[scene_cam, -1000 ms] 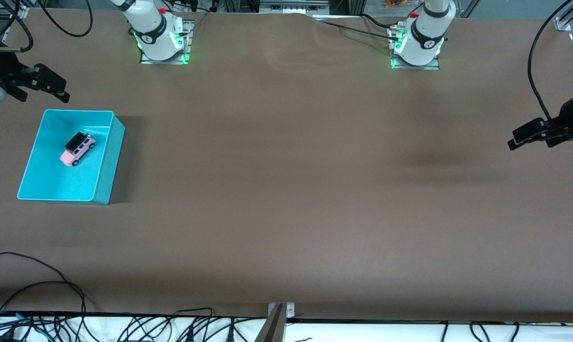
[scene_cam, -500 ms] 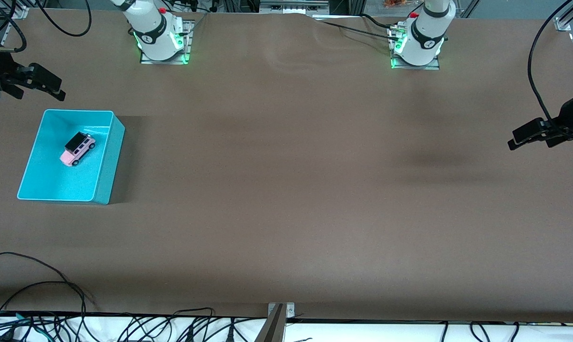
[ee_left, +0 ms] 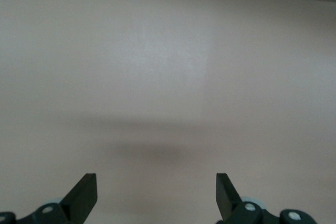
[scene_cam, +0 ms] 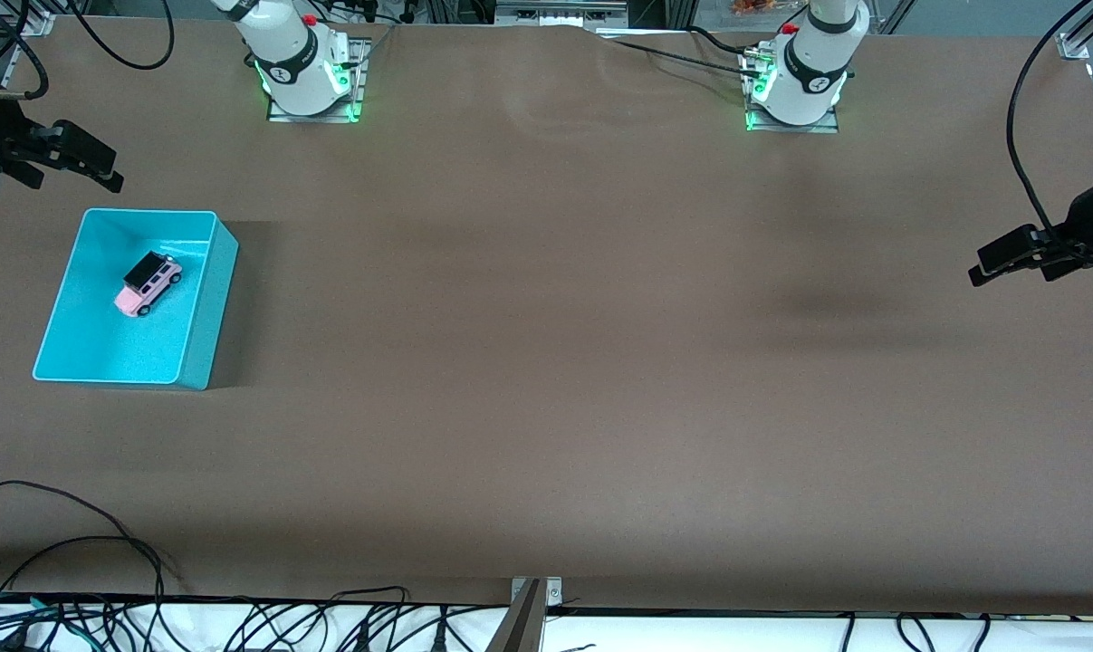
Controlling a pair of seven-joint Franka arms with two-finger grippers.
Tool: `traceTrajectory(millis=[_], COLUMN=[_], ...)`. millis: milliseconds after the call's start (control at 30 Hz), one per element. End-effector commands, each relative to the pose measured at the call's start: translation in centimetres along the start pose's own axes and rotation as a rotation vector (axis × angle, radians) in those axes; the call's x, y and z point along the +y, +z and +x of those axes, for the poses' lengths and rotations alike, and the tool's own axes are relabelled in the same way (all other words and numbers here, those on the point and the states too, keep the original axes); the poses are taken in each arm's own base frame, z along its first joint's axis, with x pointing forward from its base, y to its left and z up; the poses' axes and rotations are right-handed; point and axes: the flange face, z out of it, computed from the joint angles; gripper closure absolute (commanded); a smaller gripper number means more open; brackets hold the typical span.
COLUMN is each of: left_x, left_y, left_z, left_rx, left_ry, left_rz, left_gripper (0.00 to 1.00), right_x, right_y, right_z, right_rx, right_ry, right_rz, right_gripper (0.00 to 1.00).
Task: Wind and store pink jeep toy
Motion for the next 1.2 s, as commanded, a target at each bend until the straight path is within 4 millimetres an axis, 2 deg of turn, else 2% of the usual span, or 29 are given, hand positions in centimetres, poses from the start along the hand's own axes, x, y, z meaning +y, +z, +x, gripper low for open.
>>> traceTrajectory(millis=[0, 233, 433, 1167], left_x=[0.05, 0.05, 0.05, 0.05], left_y=[-0.07, -0.07, -0.15, -0.15], left_z=[-0.57, -0.57, -0.56, -0.56], left_rx=[0.001, 0.001, 0.002, 0.002], left_ry=[0.004, 0.003, 0.004, 0.004], left_rz=[0.0, 0.0, 0.0, 0.0], left_gripper=[0.0, 0.0, 0.0, 0.0], right_x=[-0.18, -0.19, 0.12, 0.5], right_y=[-0.87, -1.05, -0.1, -0.53], right_z=[0.25, 0.38, 1.03, 1.05], right_rx=[0.013, 0.027, 0.01, 0.019], right_ry=[-0.005, 0.004, 0.01, 0.004], right_rz=[-0.001, -0.001, 0.003, 0.007], right_gripper=[0.0, 0.0, 0.0, 0.0])
